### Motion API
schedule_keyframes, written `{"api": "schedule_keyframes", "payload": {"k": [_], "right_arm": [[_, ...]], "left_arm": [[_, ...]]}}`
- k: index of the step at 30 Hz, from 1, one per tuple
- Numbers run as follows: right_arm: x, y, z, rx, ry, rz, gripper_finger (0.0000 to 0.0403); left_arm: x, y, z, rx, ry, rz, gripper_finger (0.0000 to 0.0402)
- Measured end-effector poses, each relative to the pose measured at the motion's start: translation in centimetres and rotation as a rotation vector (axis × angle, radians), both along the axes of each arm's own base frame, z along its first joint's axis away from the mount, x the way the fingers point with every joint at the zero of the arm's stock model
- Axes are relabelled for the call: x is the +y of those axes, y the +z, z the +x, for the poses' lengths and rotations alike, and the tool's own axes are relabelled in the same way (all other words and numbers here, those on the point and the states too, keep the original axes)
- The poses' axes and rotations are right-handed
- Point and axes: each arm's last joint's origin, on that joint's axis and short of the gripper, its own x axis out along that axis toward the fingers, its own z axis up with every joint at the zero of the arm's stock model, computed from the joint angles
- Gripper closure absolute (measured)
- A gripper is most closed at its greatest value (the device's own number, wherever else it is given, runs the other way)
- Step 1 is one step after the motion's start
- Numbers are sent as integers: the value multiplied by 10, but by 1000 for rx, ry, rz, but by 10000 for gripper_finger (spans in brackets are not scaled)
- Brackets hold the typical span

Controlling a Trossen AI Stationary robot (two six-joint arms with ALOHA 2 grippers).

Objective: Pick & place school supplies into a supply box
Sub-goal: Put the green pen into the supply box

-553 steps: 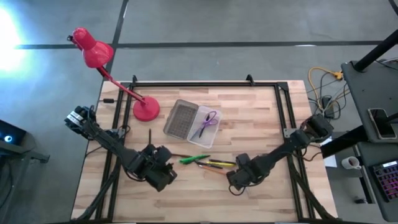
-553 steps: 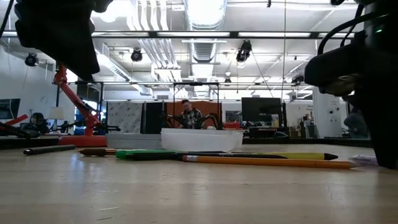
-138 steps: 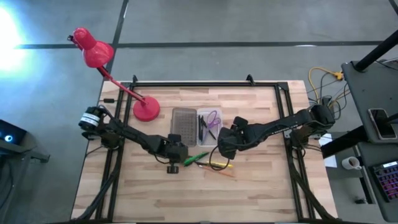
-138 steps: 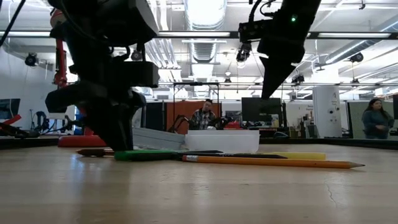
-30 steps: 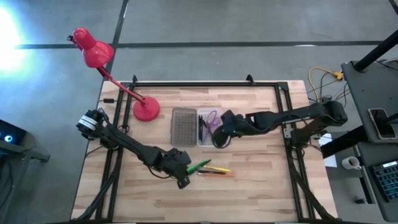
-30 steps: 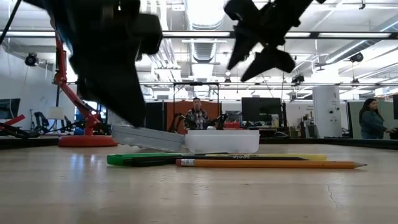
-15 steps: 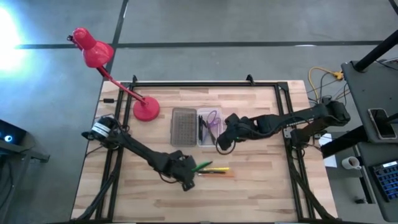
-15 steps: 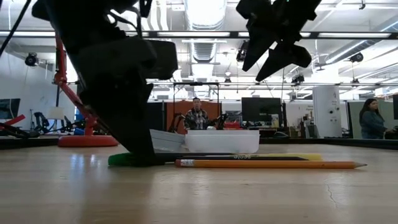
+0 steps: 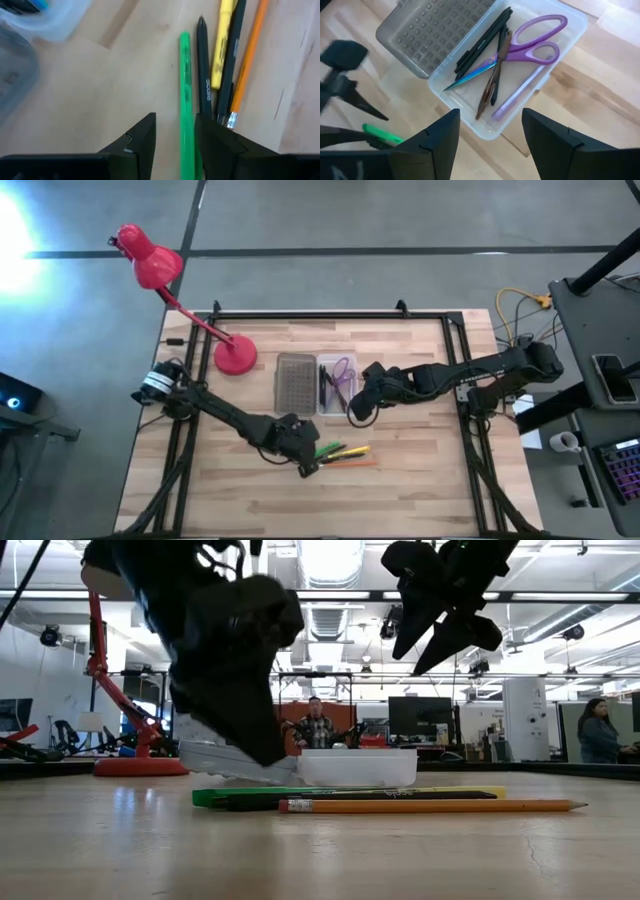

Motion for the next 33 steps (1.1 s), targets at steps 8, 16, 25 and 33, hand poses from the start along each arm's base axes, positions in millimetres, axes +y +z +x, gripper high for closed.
{"api": "schedule_keyframes", "payload": {"k": [8,16,25,33], "right_arm": [[0,-2,-1,14,1,-4,197],[-1,-2,-2,19,-12,-23,197],[-1,-4,-4,41,-6,-29,197],[3,10,-23,54,-49,-50,197]], "left_arm": [[-6,-19,8,-7,-24,-20,281],[-7,-41,10,45,-21,13,282],[-3,-43,10,53,6,55,382],[14,-1,17,-139,156,-82,385]]}}
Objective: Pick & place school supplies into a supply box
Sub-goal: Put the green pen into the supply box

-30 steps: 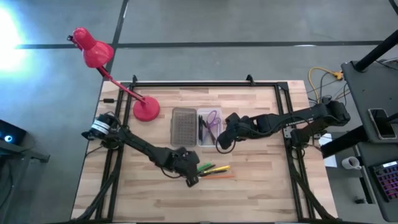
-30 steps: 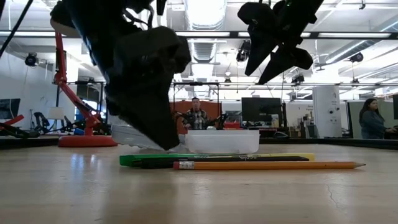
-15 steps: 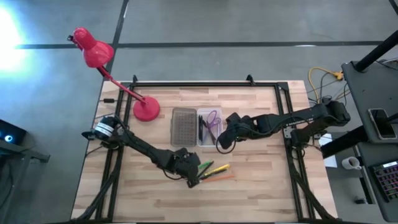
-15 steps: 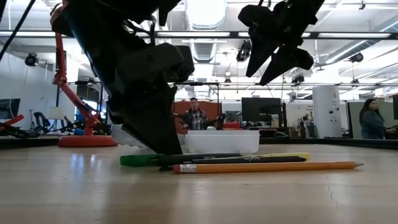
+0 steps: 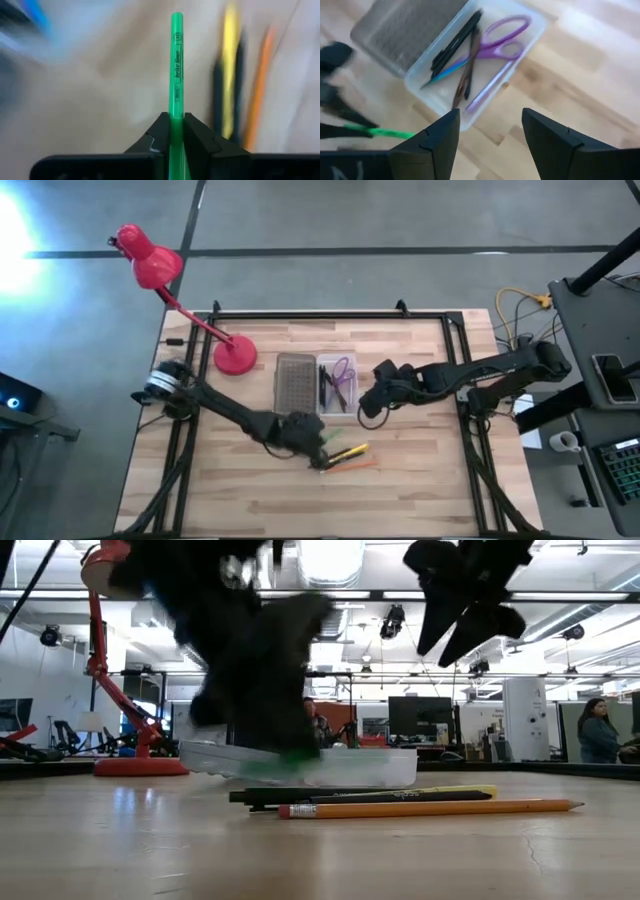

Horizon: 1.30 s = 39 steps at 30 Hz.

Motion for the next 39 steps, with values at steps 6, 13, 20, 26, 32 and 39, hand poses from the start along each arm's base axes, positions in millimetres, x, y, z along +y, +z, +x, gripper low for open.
{"api": "schedule_keyframes", "payload": {"k": [6,13,20,26,32,39], "right_arm": [[-2,16,-16,-67,-95,-55,197],[-3,22,-21,-101,-116,-68,197],[4,11,-18,16,37,24,197],[24,-10,-30,177,144,39,197],[33,-24,-39,195,98,69,197],[42,-26,-44,200,122,96,197]], "left_arm": [[39,56,-7,-234,161,-13,391],[104,59,-3,-289,343,-93,400],[104,63,-1,-286,244,-31,347],[44,64,-3,-258,-235,100,337],[32,52,26,-211,-396,303,336],[15,42,88,-41,-776,457,335]]}}
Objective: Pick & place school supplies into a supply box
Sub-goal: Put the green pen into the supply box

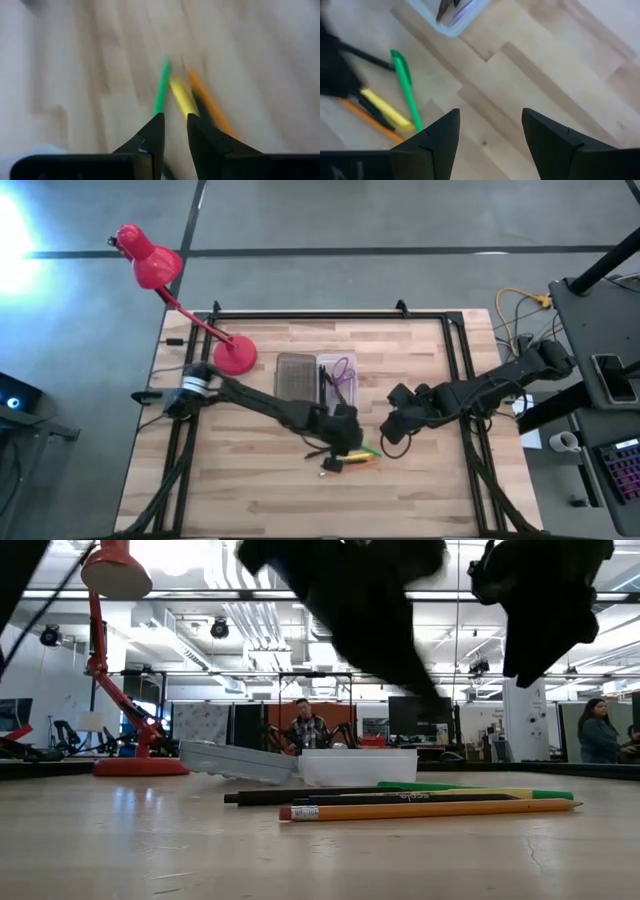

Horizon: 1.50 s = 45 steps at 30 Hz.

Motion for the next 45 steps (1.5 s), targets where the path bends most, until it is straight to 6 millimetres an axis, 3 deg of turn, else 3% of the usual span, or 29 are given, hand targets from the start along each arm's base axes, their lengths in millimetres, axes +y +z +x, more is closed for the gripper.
{"api": "schedule_keyframes", "payload": {"k": [5,10,13,16,25,30,32,36,43,45], "right_arm": [[7,0,-3,0,-5,8,197],[13,-1,-5,2,11,12,197],[17,-1,-8,2,26,12,197],[22,-3,-11,11,44,10,197],[35,-4,-26,51,20,-17,197],[37,-5,-30,53,3,-19,197],[37,-5,-30,48,-4,-25,197],[37,-5,-30,47,-8,-34,197],[33,-7,-36,99,-44,-64,197],[31,-7,-38,120,-68,-74,197]], "left_arm": [[-7,-21,28,191,-109,98,335],[-11,-14,42,135,-129,97,335],[-11,-10,42,116,-159,122,335],[-8,-20,39,145,-154,124,325],[-2,-28,43,82,-80,145,242],[7,-37,43,103,-72,160,230],[11,-50,44,136,-69,157,235],[15,-56,42,173,-102,118,265],[14,-72,33,201,-106,155,377],[15,-79,28,243,-97,158,385]]}}
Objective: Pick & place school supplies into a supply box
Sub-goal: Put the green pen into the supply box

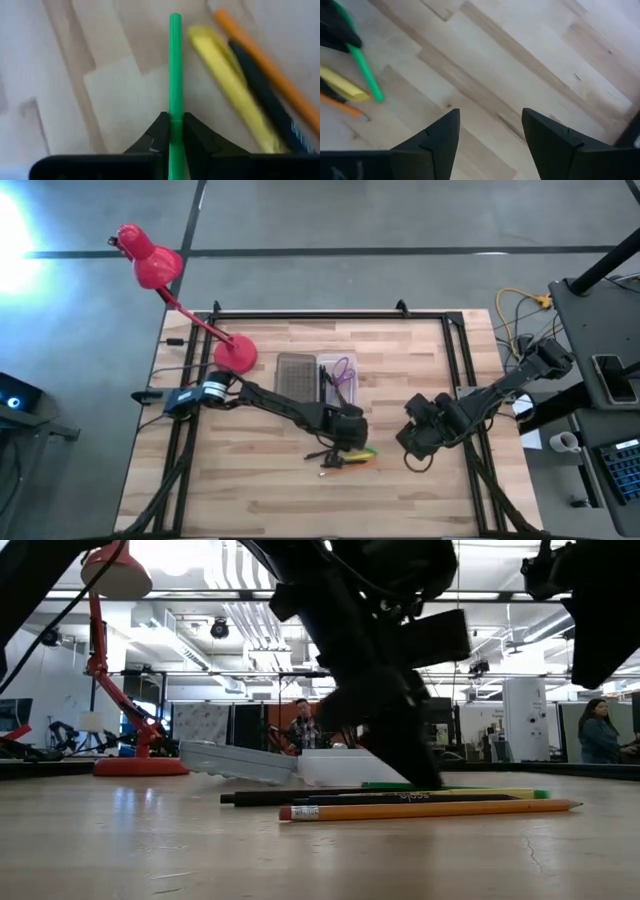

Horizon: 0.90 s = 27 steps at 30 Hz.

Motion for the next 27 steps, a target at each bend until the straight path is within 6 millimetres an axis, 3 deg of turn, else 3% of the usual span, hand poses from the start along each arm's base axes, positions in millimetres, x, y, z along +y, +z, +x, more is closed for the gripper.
{"api": "schedule_keyframes", "payload": {"k": [3,7,10,15,18,23,27], "right_arm": [[-1,0,-2,12,-19,-7,197],[-1,0,-1,-4,-32,-22,197],[-3,2,-2,-34,-58,-35,198],[-6,9,-5,-104,-111,-46,207],[-10,13,-9,-144,-148,-67,214],[-15,19,-15,-204,-222,-100,224],[-16,22,-16,-232,-226,-110,229]], "left_arm": [[-2,-3,-4,33,59,-20,385],[0,26,-3,-4,194,-135,385],[10,52,-5,-51,316,-226,385],[30,131,-25,-253,479,-391,386],[40,150,-46,-331,609,-465,386],[77,133,-81,-500,1006,-695,386],[94,78,-102,-498,1251,-841,386]]}}
